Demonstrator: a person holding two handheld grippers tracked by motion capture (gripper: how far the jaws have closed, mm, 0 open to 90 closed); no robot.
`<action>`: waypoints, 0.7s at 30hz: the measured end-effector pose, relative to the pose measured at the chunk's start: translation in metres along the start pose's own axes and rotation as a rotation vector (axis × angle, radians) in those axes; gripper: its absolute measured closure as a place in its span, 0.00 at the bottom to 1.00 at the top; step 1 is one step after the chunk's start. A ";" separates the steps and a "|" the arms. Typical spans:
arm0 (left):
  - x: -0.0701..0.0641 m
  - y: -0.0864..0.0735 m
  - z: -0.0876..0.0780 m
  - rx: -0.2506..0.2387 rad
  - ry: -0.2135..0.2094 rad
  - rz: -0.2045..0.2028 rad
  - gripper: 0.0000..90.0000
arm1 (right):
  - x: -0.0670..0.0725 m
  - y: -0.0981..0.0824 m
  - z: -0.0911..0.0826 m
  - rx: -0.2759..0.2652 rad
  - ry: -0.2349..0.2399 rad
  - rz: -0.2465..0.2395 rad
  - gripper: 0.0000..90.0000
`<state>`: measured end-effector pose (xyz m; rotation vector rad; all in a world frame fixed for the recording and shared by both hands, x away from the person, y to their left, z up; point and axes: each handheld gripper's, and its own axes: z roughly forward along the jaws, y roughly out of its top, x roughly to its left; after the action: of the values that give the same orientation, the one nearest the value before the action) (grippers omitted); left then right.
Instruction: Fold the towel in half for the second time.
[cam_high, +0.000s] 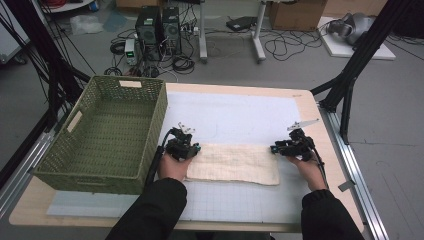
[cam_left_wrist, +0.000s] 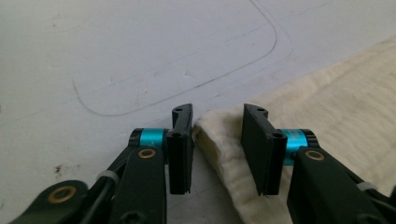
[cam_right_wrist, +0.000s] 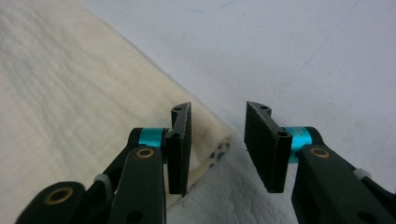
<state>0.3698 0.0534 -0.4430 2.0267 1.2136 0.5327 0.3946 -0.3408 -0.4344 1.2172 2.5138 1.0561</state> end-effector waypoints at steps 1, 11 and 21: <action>-0.001 0.000 0.000 -0.003 -0.006 0.015 0.77 | 0.000 0.000 0.002 0.003 0.009 -0.005 0.68; 0.004 0.001 0.001 -0.023 -0.029 -0.042 0.95 | 0.005 0.003 0.007 0.024 0.064 -0.063 0.93; 0.008 0.006 -0.006 -0.123 -0.037 -0.116 0.96 | 0.001 0.004 -0.006 -0.003 0.018 -0.071 0.95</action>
<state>0.3731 0.0606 -0.4345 1.8430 1.2373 0.4988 0.3938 -0.3418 -0.4276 1.1134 2.5477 1.0576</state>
